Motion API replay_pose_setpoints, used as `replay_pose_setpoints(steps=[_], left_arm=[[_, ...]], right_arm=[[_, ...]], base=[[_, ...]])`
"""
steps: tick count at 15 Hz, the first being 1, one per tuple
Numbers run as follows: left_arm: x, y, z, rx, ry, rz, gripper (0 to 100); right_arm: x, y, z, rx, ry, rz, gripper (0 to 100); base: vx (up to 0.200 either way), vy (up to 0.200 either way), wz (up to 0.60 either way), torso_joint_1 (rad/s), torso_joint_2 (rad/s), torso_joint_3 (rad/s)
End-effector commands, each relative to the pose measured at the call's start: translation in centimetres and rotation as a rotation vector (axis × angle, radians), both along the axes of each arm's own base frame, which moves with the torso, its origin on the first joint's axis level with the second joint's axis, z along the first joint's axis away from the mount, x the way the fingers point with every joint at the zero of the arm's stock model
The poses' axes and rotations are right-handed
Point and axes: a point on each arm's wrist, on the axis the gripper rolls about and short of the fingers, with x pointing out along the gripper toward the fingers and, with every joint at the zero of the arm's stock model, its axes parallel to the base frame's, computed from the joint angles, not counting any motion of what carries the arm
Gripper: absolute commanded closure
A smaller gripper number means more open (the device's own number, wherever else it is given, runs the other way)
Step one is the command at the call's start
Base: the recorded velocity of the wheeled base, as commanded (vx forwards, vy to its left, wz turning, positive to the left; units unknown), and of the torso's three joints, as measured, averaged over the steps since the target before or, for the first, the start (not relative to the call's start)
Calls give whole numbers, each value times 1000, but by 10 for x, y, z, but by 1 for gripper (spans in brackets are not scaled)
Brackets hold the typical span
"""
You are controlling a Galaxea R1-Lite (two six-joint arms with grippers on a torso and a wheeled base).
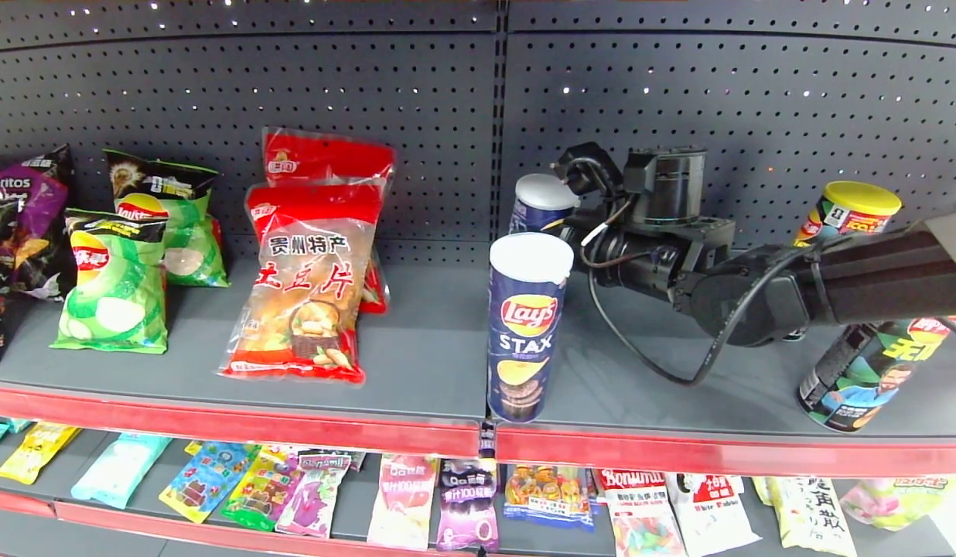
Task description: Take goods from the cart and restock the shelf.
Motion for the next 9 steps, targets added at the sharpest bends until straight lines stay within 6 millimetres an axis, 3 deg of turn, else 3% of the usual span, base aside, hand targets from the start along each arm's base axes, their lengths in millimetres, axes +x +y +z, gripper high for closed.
replay_pose_setpoints(steps=[1, 9], left_arm=[[0, 0, 0, 0, 2, 0, 0], [0, 0, 0, 0, 2, -2, 0]], right_arm=[[-2, 4, -1, -2, 2, 6, 100], [-3, 5, -4, -11, 9, 8, 100]], base=[[0, 0, 0, 0, 0, 0], [0, 0, 0, 0, 0, 0]])
